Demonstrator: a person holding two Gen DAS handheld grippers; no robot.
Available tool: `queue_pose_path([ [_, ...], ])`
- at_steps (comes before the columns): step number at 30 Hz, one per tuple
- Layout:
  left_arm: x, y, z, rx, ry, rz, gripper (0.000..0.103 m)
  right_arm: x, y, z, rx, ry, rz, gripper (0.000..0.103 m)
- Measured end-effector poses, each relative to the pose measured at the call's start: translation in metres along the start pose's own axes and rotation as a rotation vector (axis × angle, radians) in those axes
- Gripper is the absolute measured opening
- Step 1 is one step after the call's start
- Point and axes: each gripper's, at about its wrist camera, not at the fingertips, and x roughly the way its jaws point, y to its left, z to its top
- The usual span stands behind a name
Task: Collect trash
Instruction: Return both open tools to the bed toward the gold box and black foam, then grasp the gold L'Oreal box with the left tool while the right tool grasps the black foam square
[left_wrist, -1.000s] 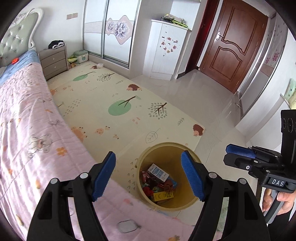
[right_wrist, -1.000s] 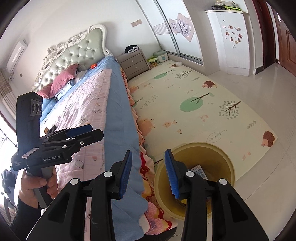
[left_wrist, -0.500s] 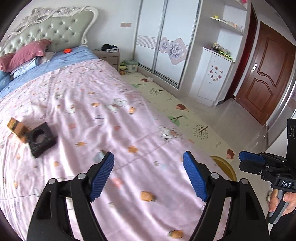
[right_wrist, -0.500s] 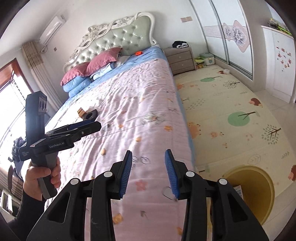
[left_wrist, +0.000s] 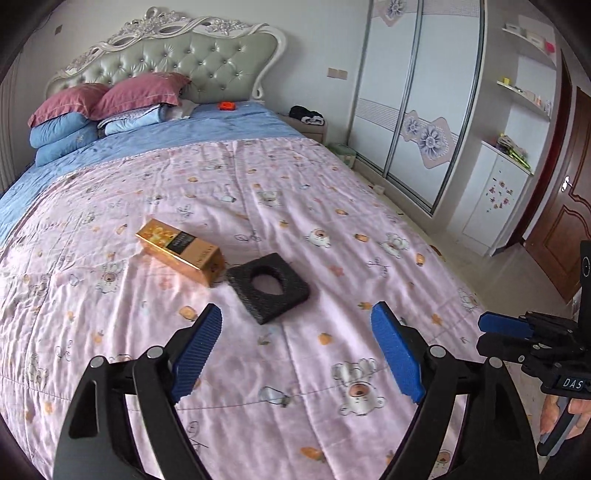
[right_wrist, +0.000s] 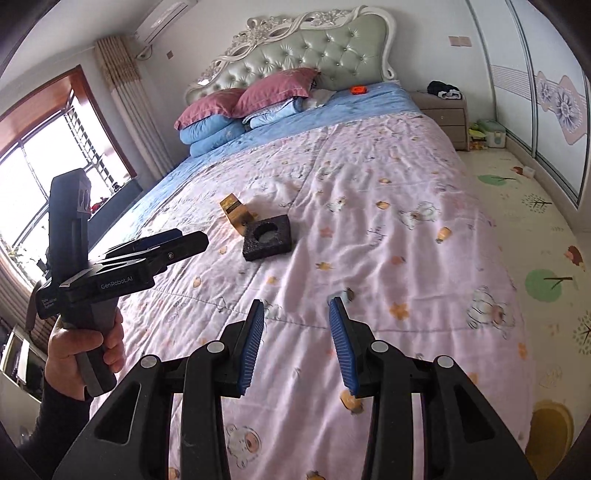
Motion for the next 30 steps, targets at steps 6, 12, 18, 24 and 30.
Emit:
queue_pose_path([
  [6, 0.006, 0.046, 0.009, -0.067, -0.011, 0.039, 0.086, 0.044, 0.022, 0.028, -0.045, 0.039, 0.015, 0.037],
  [12, 0.022, 0.082, 0.02, -0.13, -0.022, 0.084, 0.093, 0.091, 0.034, 0.047, -0.096, 0.086, 0.007, 0.047],
  [18, 0.05, 0.104, 0.033, -0.183, -0.011, 0.103, 0.094, 0.133, 0.035, 0.063, -0.109, 0.112, -0.029, 0.047],
  [24, 0.068, 0.113, 0.044, -0.208, -0.011, 0.105, 0.094, 0.17, 0.028, 0.076, -0.112, 0.144, -0.075, 0.047],
  [30, 0.085, 0.122, 0.047, -0.23, 0.016, 0.129, 0.094, 0.204, 0.029, 0.076, -0.167, 0.171, -0.154, 0.046],
])
